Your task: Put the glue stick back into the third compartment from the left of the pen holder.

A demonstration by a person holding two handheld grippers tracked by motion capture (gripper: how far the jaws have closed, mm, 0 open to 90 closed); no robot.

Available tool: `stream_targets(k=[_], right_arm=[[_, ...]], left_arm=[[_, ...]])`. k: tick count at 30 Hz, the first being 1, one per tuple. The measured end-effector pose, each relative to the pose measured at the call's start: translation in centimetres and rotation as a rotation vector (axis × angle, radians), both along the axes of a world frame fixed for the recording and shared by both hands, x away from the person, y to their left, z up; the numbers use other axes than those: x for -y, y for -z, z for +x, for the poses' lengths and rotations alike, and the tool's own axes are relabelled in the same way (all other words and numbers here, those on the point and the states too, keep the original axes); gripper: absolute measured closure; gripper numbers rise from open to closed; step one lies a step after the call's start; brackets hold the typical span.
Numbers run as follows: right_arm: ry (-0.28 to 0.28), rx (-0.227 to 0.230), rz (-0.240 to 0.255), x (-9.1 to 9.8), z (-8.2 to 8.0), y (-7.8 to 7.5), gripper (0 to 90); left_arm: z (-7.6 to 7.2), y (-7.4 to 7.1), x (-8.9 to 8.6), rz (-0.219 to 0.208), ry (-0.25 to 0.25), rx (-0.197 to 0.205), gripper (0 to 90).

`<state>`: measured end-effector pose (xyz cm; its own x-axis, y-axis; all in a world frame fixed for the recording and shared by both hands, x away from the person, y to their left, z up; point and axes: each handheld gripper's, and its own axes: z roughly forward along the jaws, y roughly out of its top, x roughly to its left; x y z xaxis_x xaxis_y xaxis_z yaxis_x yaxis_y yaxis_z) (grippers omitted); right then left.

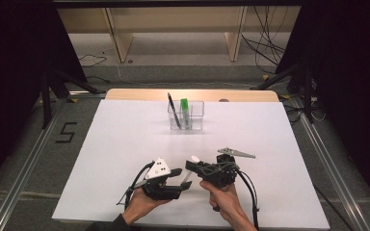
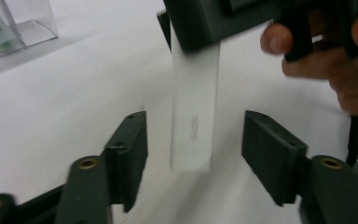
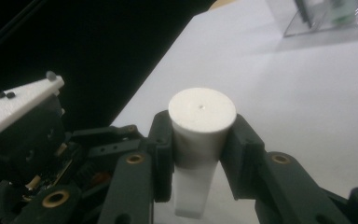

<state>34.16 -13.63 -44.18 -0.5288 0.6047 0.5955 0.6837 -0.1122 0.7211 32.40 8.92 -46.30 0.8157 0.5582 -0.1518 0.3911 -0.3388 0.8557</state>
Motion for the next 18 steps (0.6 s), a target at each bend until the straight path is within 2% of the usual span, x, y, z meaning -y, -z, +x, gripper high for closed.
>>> stream_targets(k=[2, 4, 10, 18], right_arm=[[0.016, 0.021, -0.012, 0.5, 0.0, -0.3, 67.5], [0.027, 0.031, -0.017, 0.8, 0.1, -0.5, 67.5], [0.062, 0.063, -0.041, 1.8, 0.4, -1.0, 67.5], [0.11, 0.092, -0.049, 3.2, 1.4, -1.6, 67.5]], left_arm=[[0.0, 0.0, -0.1, -0.002, 0.0, -0.006, 30.4], [0.0, -0.1, -0.4, -0.008, 0.005, -0.004, 28.2], [0.3, -0.3, -1.9, -0.035, 0.003, -0.004, 23.8], [0.4, -0.4, -3.7, -0.044, -0.011, 0.004, 20.2]])
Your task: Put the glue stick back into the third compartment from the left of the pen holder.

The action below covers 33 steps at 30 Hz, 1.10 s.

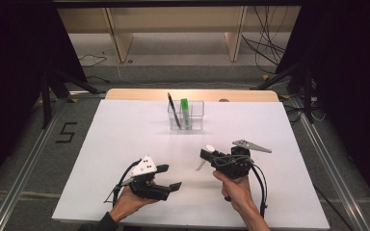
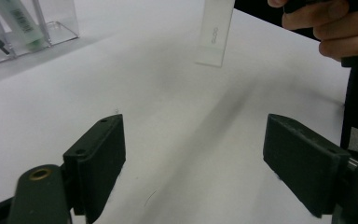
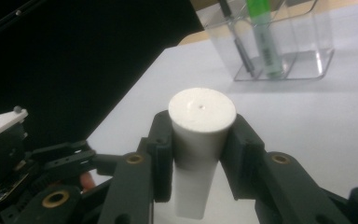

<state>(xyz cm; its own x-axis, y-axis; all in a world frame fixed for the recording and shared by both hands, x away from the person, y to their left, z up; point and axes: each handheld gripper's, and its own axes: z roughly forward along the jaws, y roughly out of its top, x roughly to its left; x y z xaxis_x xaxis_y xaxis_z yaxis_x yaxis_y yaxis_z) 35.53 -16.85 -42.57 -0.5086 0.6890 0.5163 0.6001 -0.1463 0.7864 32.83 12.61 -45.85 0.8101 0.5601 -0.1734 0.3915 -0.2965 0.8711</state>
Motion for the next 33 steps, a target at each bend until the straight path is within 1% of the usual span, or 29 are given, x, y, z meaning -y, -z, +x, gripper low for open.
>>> stream_targets(k=[6, 15, 24, 33], right_arm=[[0.028, 0.022, -0.02, 0.6, 1.1, -0.8, 67.5], [0.051, 0.044, -0.063, 0.9, 3.1, -2.0, 67.4], [0.067, 0.048, -0.095, 0.8, 5.2, -2.9, 67.4], [0.086, 0.053, -0.123, 0.3, 7.7, -4.1, 67.4]], left_arm=[[0.0, 0.1, -0.9, -0.005, -0.027, -0.004, 19.0], [-0.2, 0.2, -1.7, -0.005, -0.042, -0.008, 17.6], [-0.3, 0.2, -2.4, -0.012, -0.056, -0.011, 16.9], [-0.5, 0.3, -3.0, -0.015, -0.066, -0.006, 16.8]])
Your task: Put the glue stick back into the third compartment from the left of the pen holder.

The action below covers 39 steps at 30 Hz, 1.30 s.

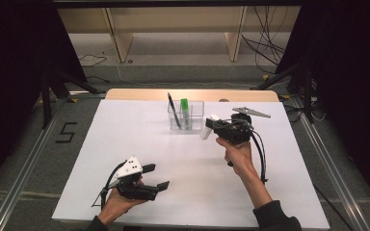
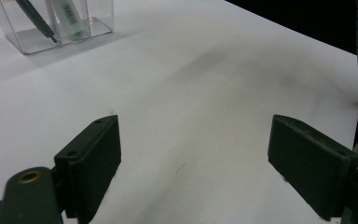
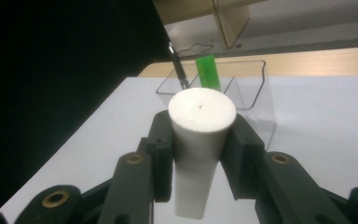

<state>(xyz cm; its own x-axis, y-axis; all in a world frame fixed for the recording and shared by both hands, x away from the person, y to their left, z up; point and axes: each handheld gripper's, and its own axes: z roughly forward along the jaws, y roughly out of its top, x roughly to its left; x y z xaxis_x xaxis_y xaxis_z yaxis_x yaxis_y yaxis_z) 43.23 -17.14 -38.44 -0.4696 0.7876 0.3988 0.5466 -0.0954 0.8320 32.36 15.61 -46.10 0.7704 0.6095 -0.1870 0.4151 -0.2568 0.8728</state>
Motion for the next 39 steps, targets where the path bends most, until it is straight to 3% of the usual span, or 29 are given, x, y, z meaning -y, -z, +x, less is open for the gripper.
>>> stream_targets(k=[15, 39], right_arm=[[0.035, -0.012, -0.034, -0.9, 3.6, -0.7, 67.4], [0.089, -0.02, -0.078, -2.0, 7.7, -1.7, 67.4]], left_arm=[[-0.4, 0.1, -0.6, -0.002, -0.003, -0.002, 16.7], [-0.9, 0.1, -1.3, -0.015, -0.018, -0.003, 16.7]])
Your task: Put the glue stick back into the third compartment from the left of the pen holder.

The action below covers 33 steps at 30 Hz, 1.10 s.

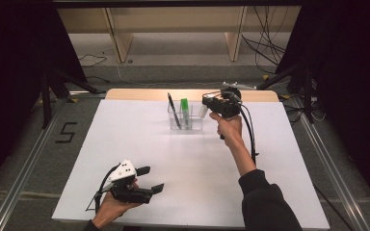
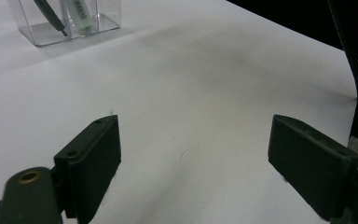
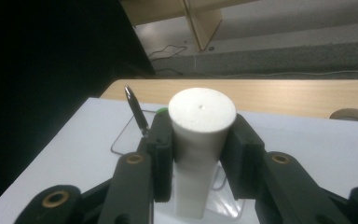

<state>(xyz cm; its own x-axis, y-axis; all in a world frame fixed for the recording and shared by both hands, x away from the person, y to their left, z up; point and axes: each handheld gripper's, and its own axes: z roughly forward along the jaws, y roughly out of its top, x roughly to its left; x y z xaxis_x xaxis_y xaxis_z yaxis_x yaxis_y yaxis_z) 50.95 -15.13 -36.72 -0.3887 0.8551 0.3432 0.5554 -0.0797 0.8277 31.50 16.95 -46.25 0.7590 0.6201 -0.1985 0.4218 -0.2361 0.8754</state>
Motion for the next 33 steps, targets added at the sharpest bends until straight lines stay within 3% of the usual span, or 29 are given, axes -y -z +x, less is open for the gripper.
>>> stream_targets(k=[20, 33], right_arm=[[0.029, -0.006, -0.067, -1.6, 2.6, -0.1, 67.4], [0.039, -0.029, -0.111, -2.8, 3.9, 1.0, 67.4]], left_arm=[[-0.2, -0.1, -0.2, -0.009, 0.001, 0.005, 16.7], [-0.2, -0.2, -0.3, -0.022, -0.005, 0.015, 16.7]])
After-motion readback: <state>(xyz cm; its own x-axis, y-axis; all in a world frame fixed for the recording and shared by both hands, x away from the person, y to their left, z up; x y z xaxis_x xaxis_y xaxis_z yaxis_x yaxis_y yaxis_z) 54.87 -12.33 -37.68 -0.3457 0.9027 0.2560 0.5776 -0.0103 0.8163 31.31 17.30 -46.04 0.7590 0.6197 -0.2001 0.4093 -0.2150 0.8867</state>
